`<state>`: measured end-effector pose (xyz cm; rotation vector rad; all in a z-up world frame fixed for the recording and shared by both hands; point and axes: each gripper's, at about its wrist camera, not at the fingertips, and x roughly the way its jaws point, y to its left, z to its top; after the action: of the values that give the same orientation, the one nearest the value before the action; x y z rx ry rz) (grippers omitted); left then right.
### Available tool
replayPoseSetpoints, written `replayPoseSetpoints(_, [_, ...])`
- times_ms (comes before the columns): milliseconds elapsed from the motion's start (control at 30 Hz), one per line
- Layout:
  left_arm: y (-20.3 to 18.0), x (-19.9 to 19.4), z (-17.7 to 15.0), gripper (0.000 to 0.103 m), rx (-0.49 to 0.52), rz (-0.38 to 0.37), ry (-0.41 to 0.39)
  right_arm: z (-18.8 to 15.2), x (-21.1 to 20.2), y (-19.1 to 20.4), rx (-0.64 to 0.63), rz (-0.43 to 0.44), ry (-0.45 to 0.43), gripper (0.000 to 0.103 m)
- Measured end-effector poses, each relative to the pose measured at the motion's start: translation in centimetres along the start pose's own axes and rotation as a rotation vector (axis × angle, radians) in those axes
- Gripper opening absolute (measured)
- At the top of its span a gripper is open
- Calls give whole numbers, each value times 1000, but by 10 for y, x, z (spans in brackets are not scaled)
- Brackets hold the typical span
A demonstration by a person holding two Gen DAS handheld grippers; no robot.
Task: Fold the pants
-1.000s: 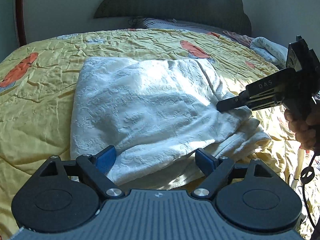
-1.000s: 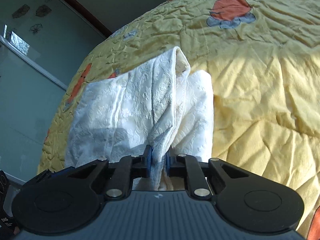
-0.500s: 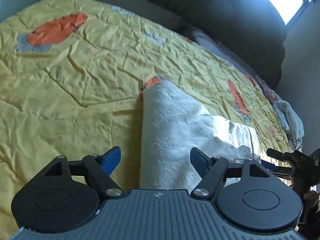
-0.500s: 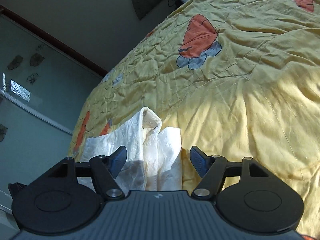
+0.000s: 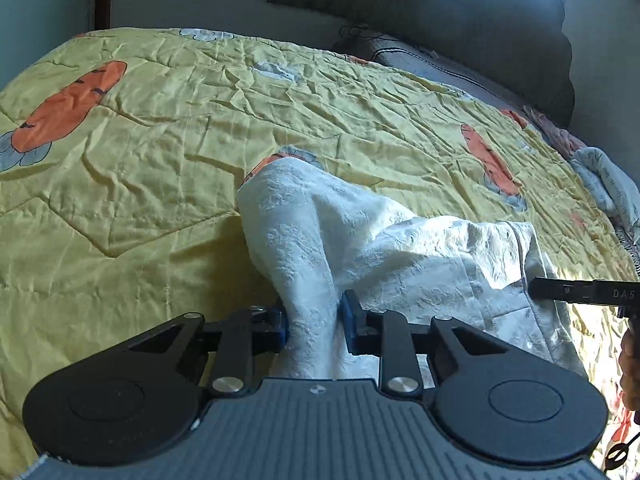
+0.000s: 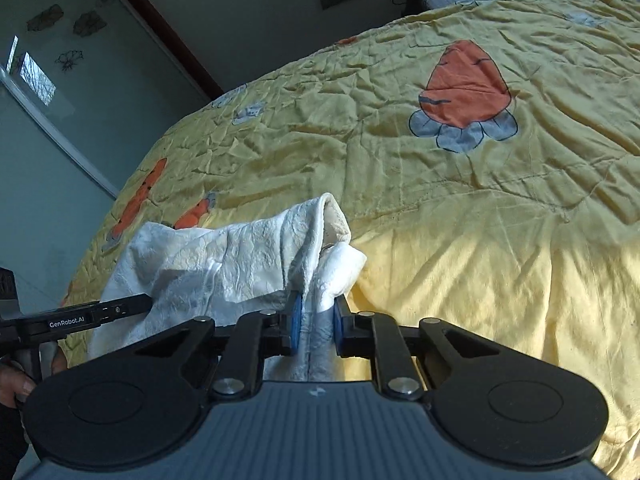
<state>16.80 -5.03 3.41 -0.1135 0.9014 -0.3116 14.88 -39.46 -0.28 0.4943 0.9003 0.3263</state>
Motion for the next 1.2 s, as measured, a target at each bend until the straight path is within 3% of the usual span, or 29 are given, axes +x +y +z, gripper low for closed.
replayPoseSetpoints(133, [-1, 4, -8, 27, 22, 15, -33, -7, 1, -5, 43, 7, -26, 25])
replayPoseSetpoints(167, [0, 1, -6, 31, 24, 6, -36, -6, -2, -6, 63, 9, -18, 26])
replayPoseSetpoints(233, [7, -10, -3, 39, 2, -27, -47, -5, -15, -13, 143, 25, -23, 40])
replayPoseSetpoints(333, [16, -36, -6, 46, -16, -38, -86, -16, -47, -19, 222, 156, -89, 55])
replayPoseSetpoints(400, [16, -50, -15, 48, 12, -8, -96, -27, -59, -13, 229, 209, -79, 56])
replayPoseSetpoints(467, [1, -64, -29, 48, 117, 64, -134, -39, -61, -5, 211, 206, -54, 56])
replayPoseSetpoints(567, [-24, -77, -55, 49, 231, 67, -186, -56, -48, 3, 189, 190, 21, 55])
replayPoseSetpoints(633, [-36, -70, -68, 50, 263, 63, -161, -63, -38, 5, 185, 151, 40, 53])
replayPoseSetpoints(700, [-43, -58, -79, 51, 292, 117, -134, -68, -36, 6, 205, 167, 28, 53])
replayPoseSetpoints(767, [-42, -53, -85, 52, 284, 129, -136, -71, -35, 11, 182, 141, 15, 48])
replayPoseSetpoints(800, [-40, -52, -85, 52, 271, 129, -138, -72, -35, 12, 162, 109, 24, 30])
replayPoseSetpoints(833, [-39, -52, -85, 52, 262, 127, -135, -73, -36, 12, 149, 97, 26, 23])
replayPoseSetpoints(933, [-39, -51, -85, 52, 262, 127, -133, -74, -41, 8, 159, 102, 25, 18])
replayPoseSetpoints(1200, [-38, -46, -88, 54, 253, 124, -159, -84, -43, 9, 144, 96, -14, 19])
